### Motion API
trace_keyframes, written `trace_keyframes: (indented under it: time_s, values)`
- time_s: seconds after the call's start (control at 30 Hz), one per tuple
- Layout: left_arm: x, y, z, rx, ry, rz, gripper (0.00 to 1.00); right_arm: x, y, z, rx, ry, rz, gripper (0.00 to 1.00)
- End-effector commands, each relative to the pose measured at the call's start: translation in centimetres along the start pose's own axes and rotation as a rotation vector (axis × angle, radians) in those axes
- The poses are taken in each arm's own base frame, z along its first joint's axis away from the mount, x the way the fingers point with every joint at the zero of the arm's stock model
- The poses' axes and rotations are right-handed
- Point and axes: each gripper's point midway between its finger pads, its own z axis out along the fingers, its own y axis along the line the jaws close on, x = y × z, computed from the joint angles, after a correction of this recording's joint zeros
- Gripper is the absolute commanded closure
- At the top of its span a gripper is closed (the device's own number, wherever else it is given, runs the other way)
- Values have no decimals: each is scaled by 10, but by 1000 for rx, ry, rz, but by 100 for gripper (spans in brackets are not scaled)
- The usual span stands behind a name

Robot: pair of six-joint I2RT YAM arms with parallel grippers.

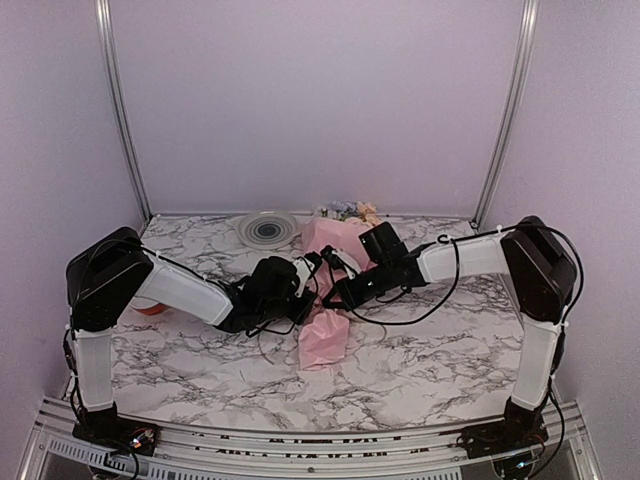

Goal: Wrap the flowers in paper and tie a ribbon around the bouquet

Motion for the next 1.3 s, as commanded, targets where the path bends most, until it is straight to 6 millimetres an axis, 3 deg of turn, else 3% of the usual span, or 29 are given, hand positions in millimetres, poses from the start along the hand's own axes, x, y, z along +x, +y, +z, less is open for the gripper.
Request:
trace_keyframes:
  time_s: [0.0,0.27,0.47,0.67,0.97,1.27]
  values:
    - [-7,5,6,-26,-25,-25,74,-17,19,-11,-45,-58,-22,99]
    - [-4,5,6,-24,-21,-28,73,-23,19,-20,-53,-83,-12,84]
    - [-4,6,6,-27,-25,-34,74,-35,17,-37,-84,-128,9,80]
    - [-6,3,4,-8,-38,-27,74,-48,10,-37,-75,-134,9,81]
    - [-10,-2,-2,27,-47,-30,73,-54,-1,-19,-71,-116,23,94]
    - [-20,-14,-19,135,-68,-25,58,-54,-8,-9,-73,-97,36,95]
